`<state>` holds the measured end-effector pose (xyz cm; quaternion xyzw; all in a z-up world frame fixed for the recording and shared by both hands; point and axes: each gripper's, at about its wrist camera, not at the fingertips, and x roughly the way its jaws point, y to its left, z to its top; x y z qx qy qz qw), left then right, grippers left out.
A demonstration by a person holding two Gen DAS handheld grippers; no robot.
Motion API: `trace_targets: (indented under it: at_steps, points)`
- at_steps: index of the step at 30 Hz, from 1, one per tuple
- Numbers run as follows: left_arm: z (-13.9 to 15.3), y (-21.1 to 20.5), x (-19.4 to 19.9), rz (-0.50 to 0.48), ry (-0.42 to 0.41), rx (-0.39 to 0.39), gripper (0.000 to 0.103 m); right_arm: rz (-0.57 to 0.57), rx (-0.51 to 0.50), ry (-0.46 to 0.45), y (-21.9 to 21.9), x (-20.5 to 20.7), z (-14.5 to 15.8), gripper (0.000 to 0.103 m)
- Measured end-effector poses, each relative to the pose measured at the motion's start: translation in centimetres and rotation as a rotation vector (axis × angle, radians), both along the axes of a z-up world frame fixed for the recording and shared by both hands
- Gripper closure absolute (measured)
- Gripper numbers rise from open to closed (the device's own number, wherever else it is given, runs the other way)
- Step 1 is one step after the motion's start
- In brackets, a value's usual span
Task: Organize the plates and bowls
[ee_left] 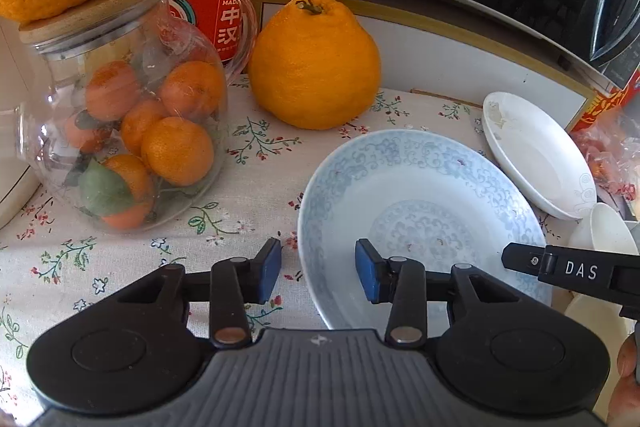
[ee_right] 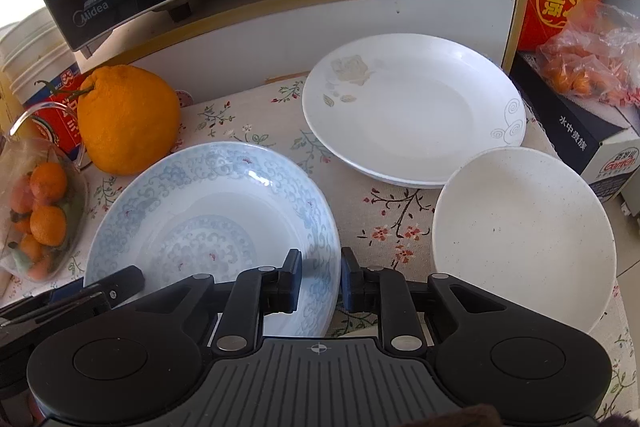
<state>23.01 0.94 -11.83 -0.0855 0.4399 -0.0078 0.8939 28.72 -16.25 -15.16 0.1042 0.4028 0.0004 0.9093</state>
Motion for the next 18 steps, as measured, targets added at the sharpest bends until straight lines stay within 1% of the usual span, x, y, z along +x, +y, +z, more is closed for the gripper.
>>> trace_targets:
  at_steps: [1,7,8,10,14,18]
  points:
    - [0.0,0.0,0.0,-0.001,0.0,-0.01,0.073,-0.002,0.012,0.001,-0.1,0.0,0.0,0.086]
    - [-0.1,0.0,0.2,0.01,-0.001,-0.034,0.075,-0.011,0.062,0.008,-0.7,-0.1,0.0,0.089]
    - [-0.1,0.1,0.3,0.014,0.001,-0.039,0.076,-0.012,0.066,0.01,-0.7,-0.1,0.0,0.089]
    - [0.1,0.6,0.1,0.028,0.008,-0.041,0.082,-0.002,0.059,0.01,-0.5,-0.1,0.1,0.089]
    - [0.5,1.1,0.0,0.048,0.008,-0.039,0.086,0.007,0.073,0.004,-0.4,-0.3,0.4,0.09]
    - [1.1,1.8,-0.4,0.069,0.011,-0.068,0.089,0.01,0.096,-0.014,-0.4,-0.6,0.9,0.09]
